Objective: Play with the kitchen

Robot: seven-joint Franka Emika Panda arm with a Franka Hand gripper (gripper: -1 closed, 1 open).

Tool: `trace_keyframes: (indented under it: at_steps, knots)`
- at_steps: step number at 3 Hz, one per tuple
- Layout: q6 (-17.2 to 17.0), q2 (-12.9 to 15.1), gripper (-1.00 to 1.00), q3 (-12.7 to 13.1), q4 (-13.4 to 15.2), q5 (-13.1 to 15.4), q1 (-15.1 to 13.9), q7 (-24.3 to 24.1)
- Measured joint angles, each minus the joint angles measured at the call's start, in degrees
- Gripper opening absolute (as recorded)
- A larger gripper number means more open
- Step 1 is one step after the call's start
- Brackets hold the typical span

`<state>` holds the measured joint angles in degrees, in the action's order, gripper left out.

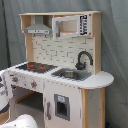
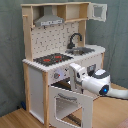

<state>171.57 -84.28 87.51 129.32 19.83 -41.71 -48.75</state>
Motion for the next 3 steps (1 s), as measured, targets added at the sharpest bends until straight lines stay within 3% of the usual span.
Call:
trace_keyframes:
  at_steps: [1,2,3]
  knots:
    - [5.2,0.0,1.00,0.1,-0.2,0.0,-2.7,0.0]
    - [6.3,0.0,1.00,0.5,-3.3,0.1,-5.0,4.2]
    - [6.3,0.0,1.00,0.4,-3.7,0.1,-6.1,10.1]
